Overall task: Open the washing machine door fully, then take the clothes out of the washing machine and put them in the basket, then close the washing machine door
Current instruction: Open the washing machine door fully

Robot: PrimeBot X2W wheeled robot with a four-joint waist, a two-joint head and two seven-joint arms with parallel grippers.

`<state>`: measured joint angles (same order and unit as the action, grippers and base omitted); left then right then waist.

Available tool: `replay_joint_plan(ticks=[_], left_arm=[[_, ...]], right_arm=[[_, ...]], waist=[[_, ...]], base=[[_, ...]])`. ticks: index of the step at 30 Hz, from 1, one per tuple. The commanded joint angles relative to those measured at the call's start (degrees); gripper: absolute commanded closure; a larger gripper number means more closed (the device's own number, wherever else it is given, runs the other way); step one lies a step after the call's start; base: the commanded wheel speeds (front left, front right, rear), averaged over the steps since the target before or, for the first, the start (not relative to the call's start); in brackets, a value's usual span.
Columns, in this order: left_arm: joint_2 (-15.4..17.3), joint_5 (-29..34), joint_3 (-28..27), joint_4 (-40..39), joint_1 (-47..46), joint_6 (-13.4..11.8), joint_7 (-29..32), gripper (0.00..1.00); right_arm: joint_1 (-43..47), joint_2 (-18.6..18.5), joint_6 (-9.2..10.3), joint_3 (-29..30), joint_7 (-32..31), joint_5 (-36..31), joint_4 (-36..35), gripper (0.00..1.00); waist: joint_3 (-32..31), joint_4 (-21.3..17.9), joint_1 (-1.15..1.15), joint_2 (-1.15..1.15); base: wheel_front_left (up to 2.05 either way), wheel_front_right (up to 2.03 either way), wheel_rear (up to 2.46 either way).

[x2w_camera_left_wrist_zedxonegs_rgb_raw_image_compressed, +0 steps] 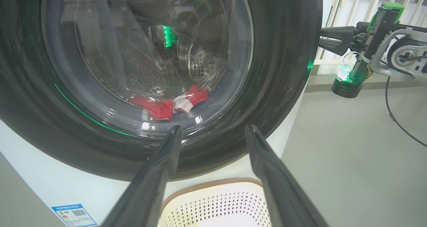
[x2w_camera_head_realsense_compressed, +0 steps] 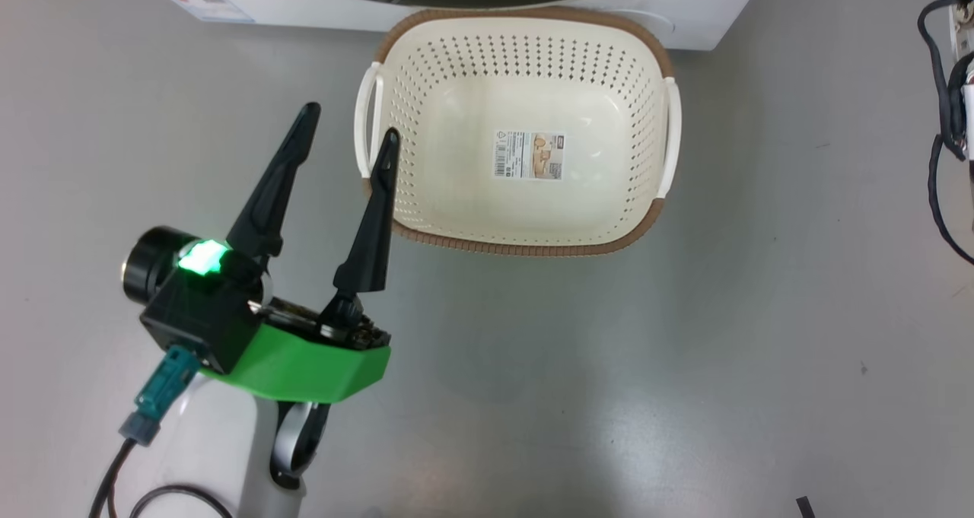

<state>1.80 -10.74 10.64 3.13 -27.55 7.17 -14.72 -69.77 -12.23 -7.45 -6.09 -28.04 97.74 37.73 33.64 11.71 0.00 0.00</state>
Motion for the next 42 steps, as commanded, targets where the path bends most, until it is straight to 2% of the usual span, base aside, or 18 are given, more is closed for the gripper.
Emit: replay_joint_plan(ticks=[1,11,22,42], left_arm=[[1.11,-0.25,-1.54,-1.5,-0.64,0.32,-0.28,0.0],[1.09,-0.15,-2.78,-1.87,-0.72,0.32,-0.28,0.0],[1.79,0.6,-3.6,-1.68,0.48,0.32,-0.28,0.0],[2.12,1.23,-6.6,1.57,4.07,0.32,-0.28,0.0]], right_arm=[[-1.09,0.75,-0.03,-0.32,-0.64,-0.34,-1.28,1.0],[-3.57,2.02,-0.03,-3.33,-4.66,-2.32,-1.05,1.0],[-1.85,4.09,-0.03,-6.48,-7.35,-4.41,-0.91,1.0],[6.55,6.38,-0.03,-10.21,-11.08,-5.89,-4.14,1.0]], waist=[[0.42,0.26,0.0,0.0],[1.28,-1.14,0.0,0.0],[0.13,-3.46,0.0,0.0],[-7.61,-5.21,0.0,0.0]], base=[[0.0,0.0,0.0],[0.0,0.0,0.0],[0.0,0.0,0.0],[0.0,0.0,0.0]])
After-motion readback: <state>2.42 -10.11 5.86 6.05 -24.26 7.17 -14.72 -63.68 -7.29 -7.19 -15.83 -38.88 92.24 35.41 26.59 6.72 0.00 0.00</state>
